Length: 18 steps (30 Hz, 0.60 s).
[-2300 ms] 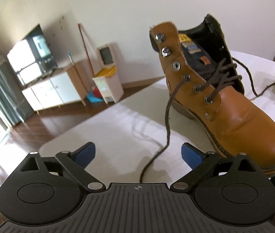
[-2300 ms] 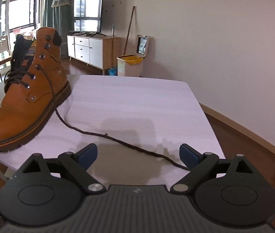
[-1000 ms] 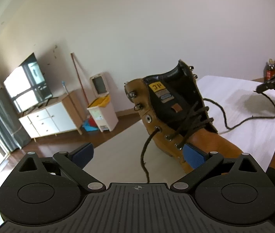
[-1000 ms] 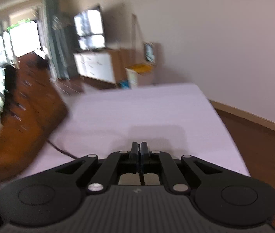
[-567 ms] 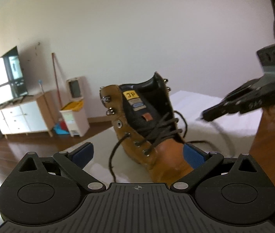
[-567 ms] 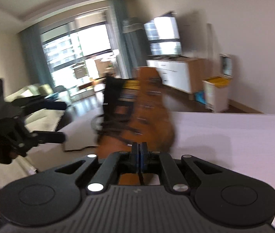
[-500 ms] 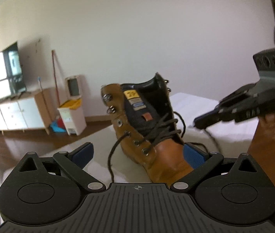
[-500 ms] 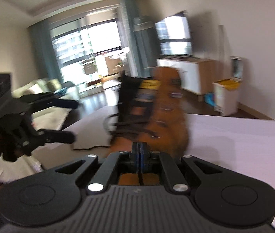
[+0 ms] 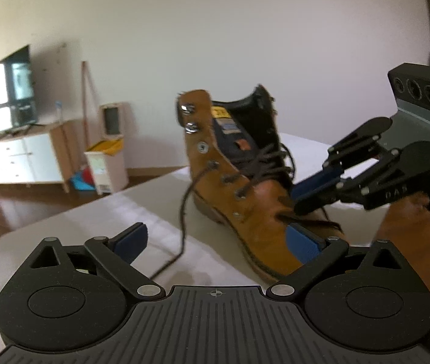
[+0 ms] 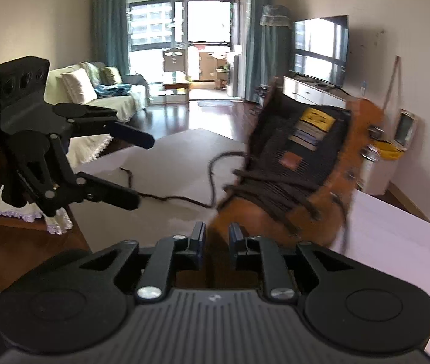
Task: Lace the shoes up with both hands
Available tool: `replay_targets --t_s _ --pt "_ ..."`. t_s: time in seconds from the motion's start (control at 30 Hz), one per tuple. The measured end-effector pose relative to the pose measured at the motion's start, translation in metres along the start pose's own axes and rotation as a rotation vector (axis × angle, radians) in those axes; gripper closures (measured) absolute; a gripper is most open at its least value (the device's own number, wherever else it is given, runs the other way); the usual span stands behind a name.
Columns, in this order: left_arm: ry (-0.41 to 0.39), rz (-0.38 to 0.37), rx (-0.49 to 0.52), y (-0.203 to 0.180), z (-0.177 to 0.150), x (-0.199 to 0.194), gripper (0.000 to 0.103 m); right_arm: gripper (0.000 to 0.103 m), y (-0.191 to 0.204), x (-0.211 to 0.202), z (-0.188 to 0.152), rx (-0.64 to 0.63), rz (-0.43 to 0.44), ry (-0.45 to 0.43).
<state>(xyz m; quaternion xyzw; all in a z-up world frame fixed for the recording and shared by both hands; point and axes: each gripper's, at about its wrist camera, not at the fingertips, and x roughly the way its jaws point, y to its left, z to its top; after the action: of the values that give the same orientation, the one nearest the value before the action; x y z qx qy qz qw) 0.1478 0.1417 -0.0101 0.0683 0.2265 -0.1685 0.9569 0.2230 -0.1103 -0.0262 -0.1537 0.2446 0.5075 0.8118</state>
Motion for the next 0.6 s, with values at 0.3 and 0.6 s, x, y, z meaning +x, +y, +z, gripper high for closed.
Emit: replay_targets --t_s 0.3,0.6 --pt "-0.018 -0.015 -0.013 0.0 -0.004 0.005 0.004 0.082 0.012 0.021 -0.001 0.025 0.028 0.037" --pt "0.002 -0.237 0.041 -0.001 0.001 0.014 0.052 0.099 0.02 0.007 0.008 -0.044 0.035 0.024"
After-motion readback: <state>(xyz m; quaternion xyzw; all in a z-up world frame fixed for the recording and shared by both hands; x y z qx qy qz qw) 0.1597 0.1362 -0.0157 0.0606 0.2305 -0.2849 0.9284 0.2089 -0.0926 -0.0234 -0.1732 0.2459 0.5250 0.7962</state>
